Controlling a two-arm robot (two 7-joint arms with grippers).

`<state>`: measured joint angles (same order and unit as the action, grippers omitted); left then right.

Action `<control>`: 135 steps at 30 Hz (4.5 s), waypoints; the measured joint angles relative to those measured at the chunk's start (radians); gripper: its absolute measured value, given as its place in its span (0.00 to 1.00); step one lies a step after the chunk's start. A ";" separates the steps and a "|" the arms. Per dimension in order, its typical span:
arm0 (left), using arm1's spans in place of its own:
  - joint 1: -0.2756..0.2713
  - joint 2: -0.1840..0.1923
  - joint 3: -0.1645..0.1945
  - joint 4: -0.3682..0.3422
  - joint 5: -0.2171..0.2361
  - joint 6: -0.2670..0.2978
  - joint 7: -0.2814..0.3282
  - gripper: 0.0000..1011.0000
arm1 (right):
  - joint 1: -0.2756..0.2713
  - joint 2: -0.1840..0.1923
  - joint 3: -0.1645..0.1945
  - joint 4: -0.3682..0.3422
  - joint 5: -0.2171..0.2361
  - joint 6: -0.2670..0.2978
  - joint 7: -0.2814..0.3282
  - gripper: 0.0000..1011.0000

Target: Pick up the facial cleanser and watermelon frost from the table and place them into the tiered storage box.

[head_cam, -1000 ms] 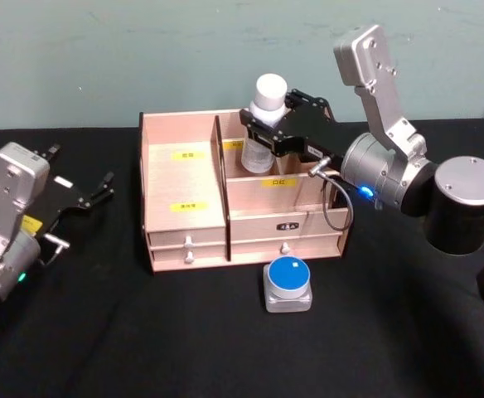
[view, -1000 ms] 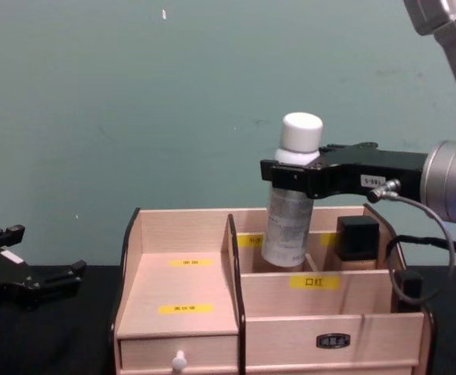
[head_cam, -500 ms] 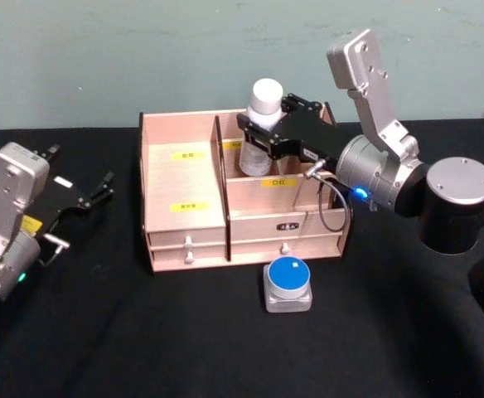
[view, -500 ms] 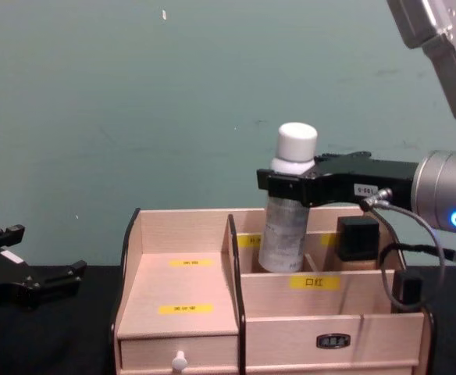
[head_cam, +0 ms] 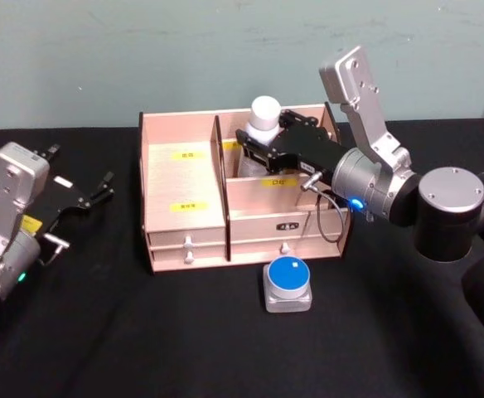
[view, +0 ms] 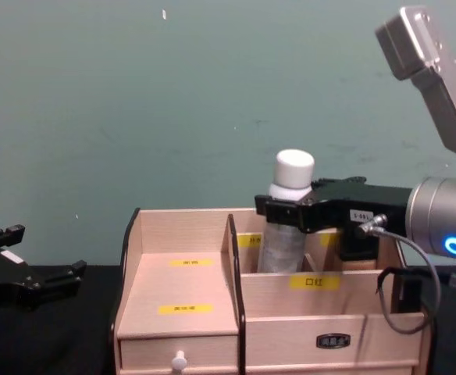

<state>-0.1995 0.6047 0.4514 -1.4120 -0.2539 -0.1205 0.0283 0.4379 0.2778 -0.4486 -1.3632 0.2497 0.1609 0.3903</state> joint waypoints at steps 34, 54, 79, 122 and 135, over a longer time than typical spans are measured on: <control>0.000 0.000 0.000 0.000 0.000 0.000 0.000 0.99 | 0.002 -0.003 -0.008 0.024 -0.017 -0.004 0.003 0.86; 0.000 0.000 0.000 0.000 0.000 0.000 0.000 0.99 | -0.071 0.072 0.037 -0.186 -0.011 0.061 -0.002 0.99; 0.000 0.000 0.000 0.000 0.000 0.000 0.000 0.99 | -0.622 0.320 0.203 -0.705 0.050 0.155 -0.077 0.99; 0.000 0.000 0.000 0.000 0.000 0.000 0.000 0.99 | -0.512 0.184 0.092 -0.485 -0.073 0.256 -0.058 0.99; 0.000 0.000 0.000 0.000 0.000 0.000 0.000 0.99 | -0.488 0.161 0.076 -0.455 -0.099 0.256 -0.048 0.99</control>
<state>-0.1995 0.6047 0.4514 -1.4120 -0.2539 -0.1205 0.0283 -0.0500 0.4386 -0.3728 -1.8183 0.1512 0.4167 0.3419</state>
